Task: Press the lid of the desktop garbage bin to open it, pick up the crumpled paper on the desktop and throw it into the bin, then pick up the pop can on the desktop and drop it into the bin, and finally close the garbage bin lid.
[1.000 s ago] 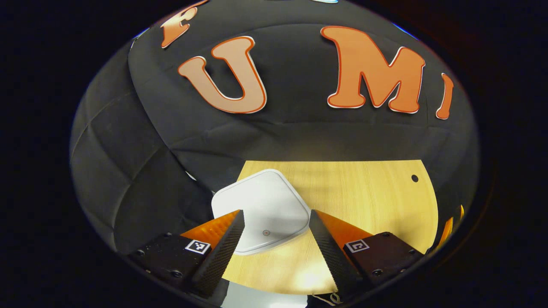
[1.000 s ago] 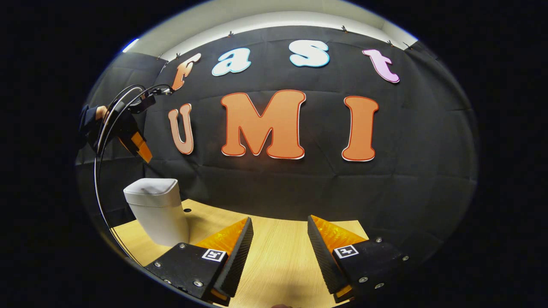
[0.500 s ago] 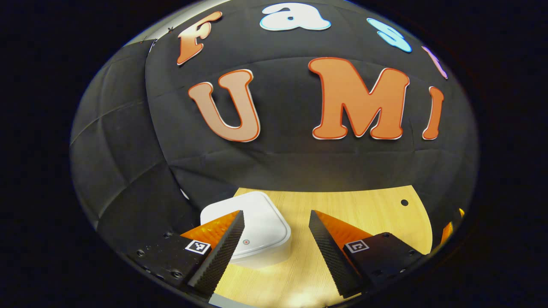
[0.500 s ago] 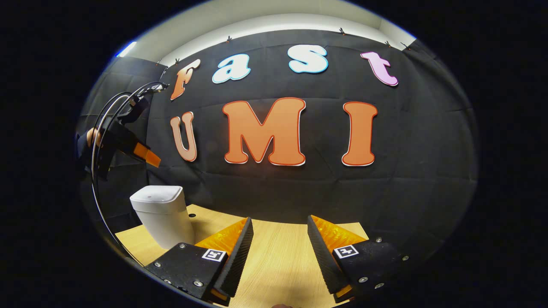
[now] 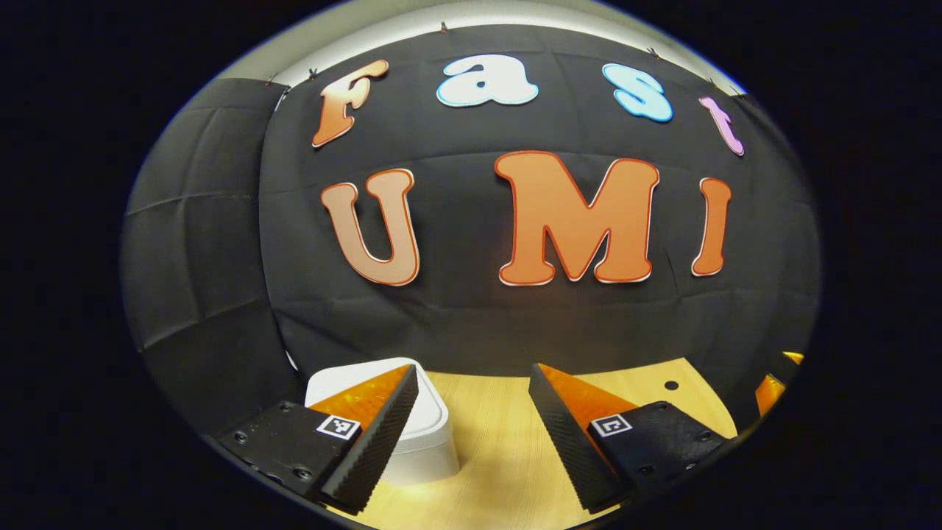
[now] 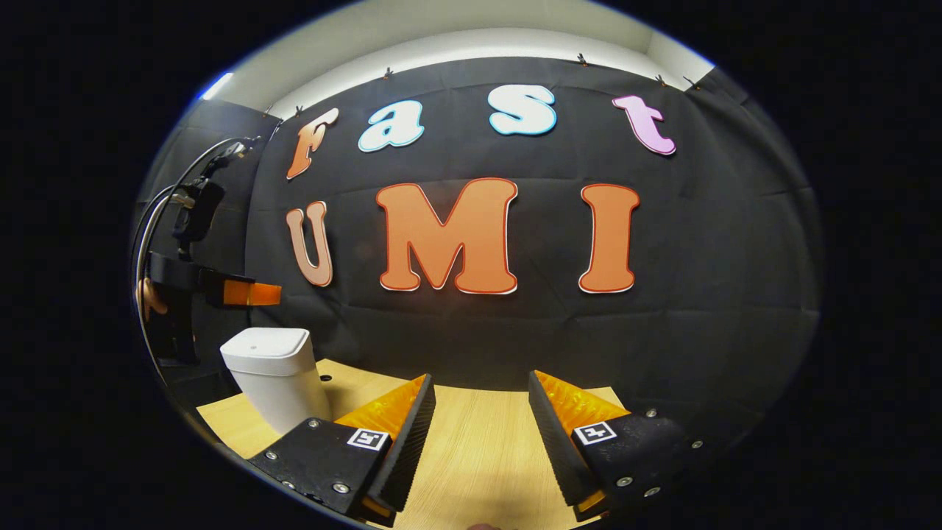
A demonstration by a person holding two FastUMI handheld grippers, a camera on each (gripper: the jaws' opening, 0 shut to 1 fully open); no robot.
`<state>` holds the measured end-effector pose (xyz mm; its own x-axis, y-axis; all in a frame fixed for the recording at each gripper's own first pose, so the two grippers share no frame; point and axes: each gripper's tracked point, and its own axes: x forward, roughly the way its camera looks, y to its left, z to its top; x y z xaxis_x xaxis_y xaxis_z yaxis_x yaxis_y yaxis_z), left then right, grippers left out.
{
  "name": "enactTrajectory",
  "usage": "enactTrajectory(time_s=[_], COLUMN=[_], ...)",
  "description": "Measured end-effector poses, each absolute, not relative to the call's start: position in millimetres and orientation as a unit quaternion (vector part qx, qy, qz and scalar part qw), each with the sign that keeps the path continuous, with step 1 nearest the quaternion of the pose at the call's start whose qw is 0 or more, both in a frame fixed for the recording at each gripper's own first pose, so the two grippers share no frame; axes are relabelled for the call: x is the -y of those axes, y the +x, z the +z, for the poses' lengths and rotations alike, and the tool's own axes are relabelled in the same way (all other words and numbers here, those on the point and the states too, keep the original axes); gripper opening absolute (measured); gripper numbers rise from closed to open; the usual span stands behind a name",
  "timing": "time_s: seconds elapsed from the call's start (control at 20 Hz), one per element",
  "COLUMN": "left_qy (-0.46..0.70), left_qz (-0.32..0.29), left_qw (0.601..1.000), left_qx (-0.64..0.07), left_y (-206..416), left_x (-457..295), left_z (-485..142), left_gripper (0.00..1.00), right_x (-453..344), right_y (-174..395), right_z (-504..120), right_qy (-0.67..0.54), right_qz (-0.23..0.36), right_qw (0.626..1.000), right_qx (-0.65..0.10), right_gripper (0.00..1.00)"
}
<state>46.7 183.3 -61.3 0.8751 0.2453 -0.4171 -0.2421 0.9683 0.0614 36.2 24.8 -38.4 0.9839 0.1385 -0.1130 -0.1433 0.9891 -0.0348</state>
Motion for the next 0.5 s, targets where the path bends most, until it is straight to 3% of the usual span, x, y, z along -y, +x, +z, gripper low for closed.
enactTrajectory(time_s=[0.35,0.4,0.5], left_qy=[0.029,0.033,0.025], left_qz=[0.110,0.109,0.111], left_qw=[0.985,0.986,0.987], left_qx=[-0.131,-0.123,-0.111], left_y=[36.2,33.7,30.1], left_x=[-142.6,-137.1,-128.3], left_z=[-57.6,-57.1,-57.7], left_gripper=[0.95,1.00,0.95], right_x=[-25.1,-25.5,-27.5], right_y=[39.8,40.6,40.9], right_z=[-45.7,-47.1,-50.3], right_qy=[-0.012,-0.011,-0.012], right_qz=[0.053,0.053,0.054], right_qw=[0.997,0.997,0.997], right_qx=[-0.057,-0.059,-0.060], right_gripper=[0.76,0.76,0.76])
